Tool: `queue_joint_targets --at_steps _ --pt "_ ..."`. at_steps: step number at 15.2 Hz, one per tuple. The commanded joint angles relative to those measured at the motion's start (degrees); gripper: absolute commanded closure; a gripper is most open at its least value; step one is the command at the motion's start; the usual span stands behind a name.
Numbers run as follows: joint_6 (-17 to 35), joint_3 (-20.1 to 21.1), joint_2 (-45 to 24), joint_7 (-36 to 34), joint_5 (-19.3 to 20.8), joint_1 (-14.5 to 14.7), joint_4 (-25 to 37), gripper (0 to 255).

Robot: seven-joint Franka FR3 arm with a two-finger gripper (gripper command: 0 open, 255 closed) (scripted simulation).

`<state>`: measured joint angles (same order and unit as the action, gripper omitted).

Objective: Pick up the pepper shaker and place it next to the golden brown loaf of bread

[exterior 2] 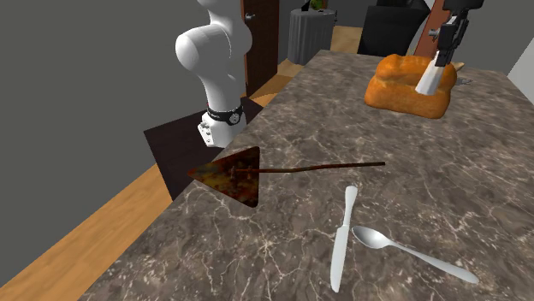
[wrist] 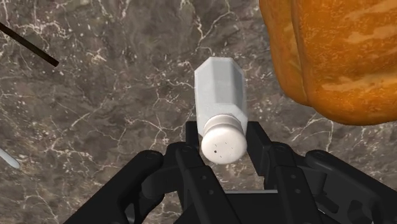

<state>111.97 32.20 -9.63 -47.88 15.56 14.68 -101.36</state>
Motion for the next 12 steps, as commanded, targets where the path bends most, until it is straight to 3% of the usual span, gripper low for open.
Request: queue_joint_targets --at_steps 1,12 --pt "1.49 -0.11 -0.14 -0.24 0.23 -0.10 -1.35 255" --pt "8.81 -0.72 -2.84 -2.83 2.83 0.20 -6.70 255"
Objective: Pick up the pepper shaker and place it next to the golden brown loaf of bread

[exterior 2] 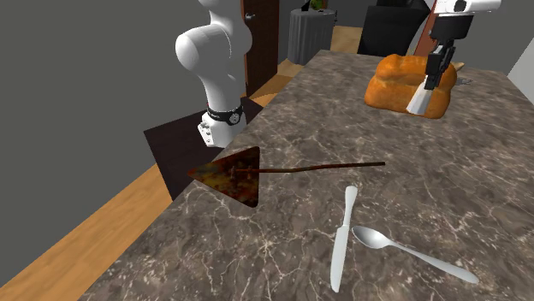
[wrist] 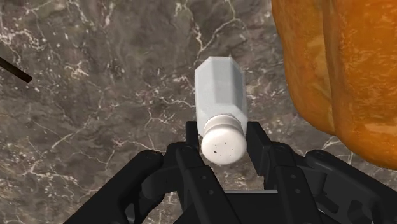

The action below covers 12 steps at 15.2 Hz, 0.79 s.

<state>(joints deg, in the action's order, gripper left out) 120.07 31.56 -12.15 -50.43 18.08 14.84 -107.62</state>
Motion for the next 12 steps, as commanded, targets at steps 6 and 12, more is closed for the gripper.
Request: queue_joint_targets --at_steps 6,12 --pt "4.47 -0.64 -2.39 -2.02 2.26 0.41 -2.65 255" --pt "5.35 -0.82 -2.95 -2.48 2.78 0.53 -3.12 255"
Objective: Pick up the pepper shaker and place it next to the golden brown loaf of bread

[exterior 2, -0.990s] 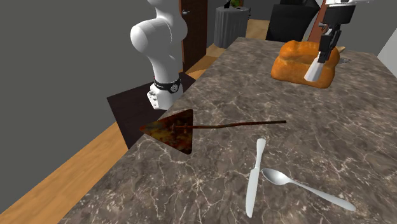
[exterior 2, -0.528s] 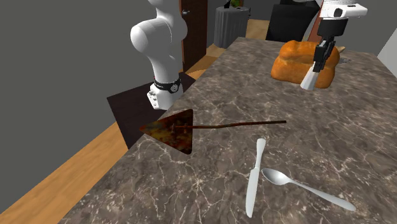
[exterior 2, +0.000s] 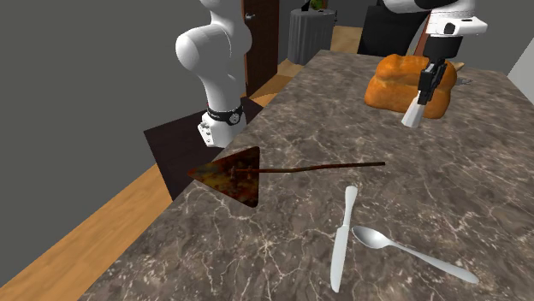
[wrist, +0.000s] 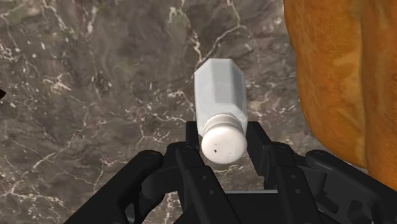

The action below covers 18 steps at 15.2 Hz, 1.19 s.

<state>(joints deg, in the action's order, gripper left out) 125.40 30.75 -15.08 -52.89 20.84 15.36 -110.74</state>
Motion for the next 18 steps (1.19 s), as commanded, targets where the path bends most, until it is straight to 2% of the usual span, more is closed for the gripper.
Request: queue_joint_targets --at_steps 1,3,4,9,13,18 --pt "0.03 -0.01 -0.02 -0.01 0.02 0.01 0.00 255" --pt "0.03 -0.01 -0.02 -0.01 0.02 0.01 0.00 255" --pt "0.03 -0.01 -0.02 -0.01 0.02 0.01 0.00 0" --pt "0.03 -0.01 -0.02 -0.01 0.02 0.00 0.00 0" --pt "-5.74 1.23 3.71 2.01 -3.17 -0.26 2.80 0" --pt "-5.74 1.23 3.71 2.01 -3.17 -0.26 2.80 0"
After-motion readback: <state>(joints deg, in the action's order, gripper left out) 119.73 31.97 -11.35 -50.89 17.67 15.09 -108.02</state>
